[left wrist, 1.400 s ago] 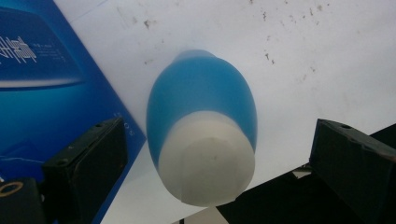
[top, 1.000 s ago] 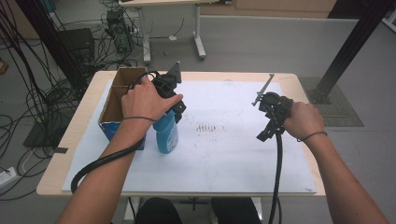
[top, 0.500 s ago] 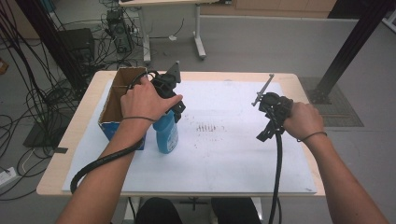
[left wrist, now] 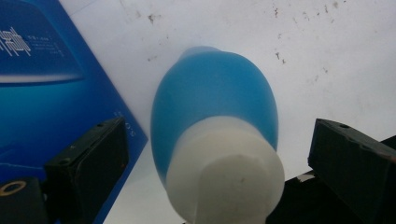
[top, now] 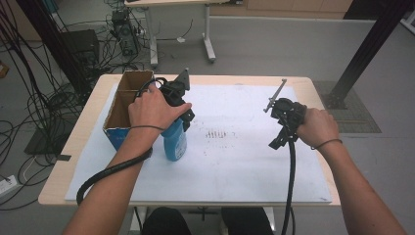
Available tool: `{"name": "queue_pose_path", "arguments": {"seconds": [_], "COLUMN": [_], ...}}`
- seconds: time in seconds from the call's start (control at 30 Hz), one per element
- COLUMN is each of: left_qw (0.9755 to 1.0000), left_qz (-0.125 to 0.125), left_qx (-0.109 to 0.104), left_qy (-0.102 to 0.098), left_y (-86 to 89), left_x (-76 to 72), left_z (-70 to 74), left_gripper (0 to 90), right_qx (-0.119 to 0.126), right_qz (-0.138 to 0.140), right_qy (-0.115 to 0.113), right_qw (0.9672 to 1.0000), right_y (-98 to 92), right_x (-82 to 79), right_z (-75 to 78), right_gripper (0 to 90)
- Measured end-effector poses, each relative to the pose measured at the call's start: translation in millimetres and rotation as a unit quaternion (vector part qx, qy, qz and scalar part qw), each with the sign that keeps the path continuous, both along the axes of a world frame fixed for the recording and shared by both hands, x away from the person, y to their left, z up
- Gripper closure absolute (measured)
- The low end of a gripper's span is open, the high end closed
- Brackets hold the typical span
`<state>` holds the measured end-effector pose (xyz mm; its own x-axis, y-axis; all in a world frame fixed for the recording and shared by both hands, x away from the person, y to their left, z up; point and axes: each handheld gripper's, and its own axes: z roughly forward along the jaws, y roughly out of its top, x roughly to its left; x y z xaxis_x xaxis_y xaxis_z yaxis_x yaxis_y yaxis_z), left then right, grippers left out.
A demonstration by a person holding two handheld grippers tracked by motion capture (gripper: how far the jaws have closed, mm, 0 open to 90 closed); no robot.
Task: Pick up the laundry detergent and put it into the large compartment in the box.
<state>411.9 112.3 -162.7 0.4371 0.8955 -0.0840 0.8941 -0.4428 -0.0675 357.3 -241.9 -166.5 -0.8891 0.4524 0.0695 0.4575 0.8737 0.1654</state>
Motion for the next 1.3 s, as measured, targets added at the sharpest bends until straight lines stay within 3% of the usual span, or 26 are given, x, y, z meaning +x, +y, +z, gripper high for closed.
{"name": "queue_pose_path", "arguments": {"seconds": [0.47, 0.73, 1.3], "left_qw": [0.9999, 0.9997, 0.9998], "left_qz": [0.005, 0.012, 0.012], "left_qx": [0.013, 0.023, 0.015], "left_qy": [0.000, 0.004, 0.000], "left_y": [-4.1, -1.6, -1.2], "left_x": [1.2, 2.9, 2.3], "left_z": [-9.4, -12.7, -11.5], "left_gripper": [9.5, 15.9, 28.2], "right_qx": [0.001, 0.001, -0.001], "right_qz": [-0.002, 0.000, 0.002], "right_qy": [0.001, 0.002, 0.000], "right_qw": [1.0000, 1.0000, 1.0000], "right_y": [-2.6, -2.1, -1.1], "right_x": [-0.8, -1.0, -0.7], "right_z": [-1.7, -1.8, -1.9], "right_gripper": [3.4, 3.4, 3.5]}}
